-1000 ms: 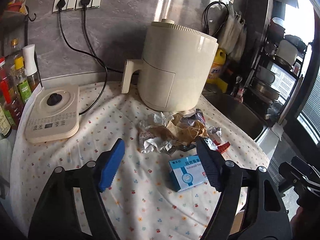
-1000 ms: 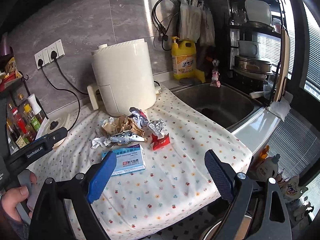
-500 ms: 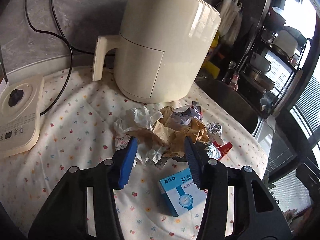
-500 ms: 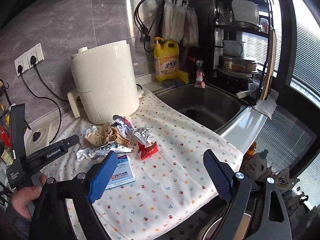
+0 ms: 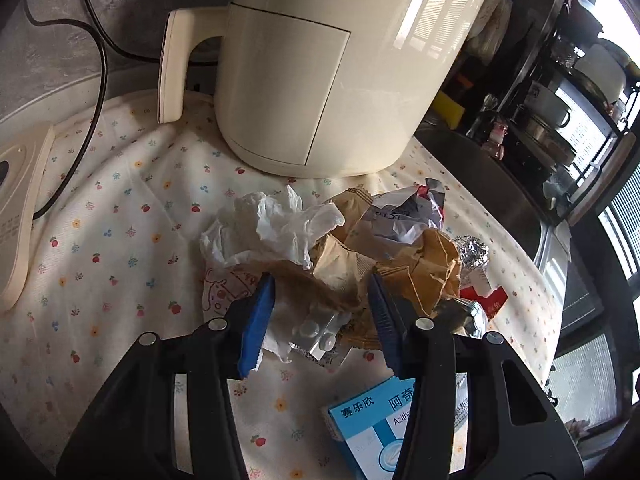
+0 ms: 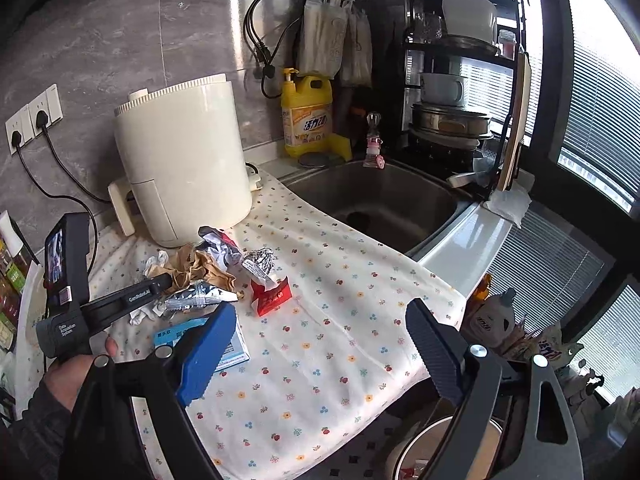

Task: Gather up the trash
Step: 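Grasp the brown paper with the left gripper while the right grasps a foil wrapper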

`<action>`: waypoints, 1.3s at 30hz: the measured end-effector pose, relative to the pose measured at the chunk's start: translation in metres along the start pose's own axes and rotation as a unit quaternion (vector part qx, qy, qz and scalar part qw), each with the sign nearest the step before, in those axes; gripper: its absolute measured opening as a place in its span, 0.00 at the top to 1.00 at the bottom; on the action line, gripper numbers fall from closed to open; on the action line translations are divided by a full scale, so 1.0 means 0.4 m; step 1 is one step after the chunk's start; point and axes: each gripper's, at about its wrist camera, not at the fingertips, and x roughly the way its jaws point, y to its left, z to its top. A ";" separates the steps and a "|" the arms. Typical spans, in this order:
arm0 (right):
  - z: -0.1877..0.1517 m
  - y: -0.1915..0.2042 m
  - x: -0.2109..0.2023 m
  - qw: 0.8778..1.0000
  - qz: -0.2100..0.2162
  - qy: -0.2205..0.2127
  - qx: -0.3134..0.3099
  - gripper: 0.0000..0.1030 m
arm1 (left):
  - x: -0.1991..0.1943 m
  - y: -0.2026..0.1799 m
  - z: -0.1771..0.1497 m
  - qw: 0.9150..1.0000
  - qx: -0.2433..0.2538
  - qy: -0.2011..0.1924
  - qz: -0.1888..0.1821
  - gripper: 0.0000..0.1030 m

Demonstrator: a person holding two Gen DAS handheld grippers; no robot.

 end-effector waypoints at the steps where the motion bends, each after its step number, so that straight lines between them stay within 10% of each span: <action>1: -0.001 0.004 0.002 1.000 0.001 0.001 -0.001 0.18 | 0.001 0.000 0.000 1.000 0.000 0.002 0.001 0.81; 18: -0.002 0.166 0.098 0.995 0.086 0.021 -0.038 0.22 | -0.231 0.101 0.013 0.996 -0.006 -0.092 0.010 0.93; 33: -0.029 0.212 0.288 0.991 0.088 0.093 -0.029 0.33 | -0.251 0.202 -0.030 0.995 -0.032 -0.086 0.048 0.93; 39: -0.045 0.217 0.328 0.985 0.103 0.138 -0.023 0.71 | -0.242 0.196 -0.026 0.995 -0.028 -0.084 0.042 0.93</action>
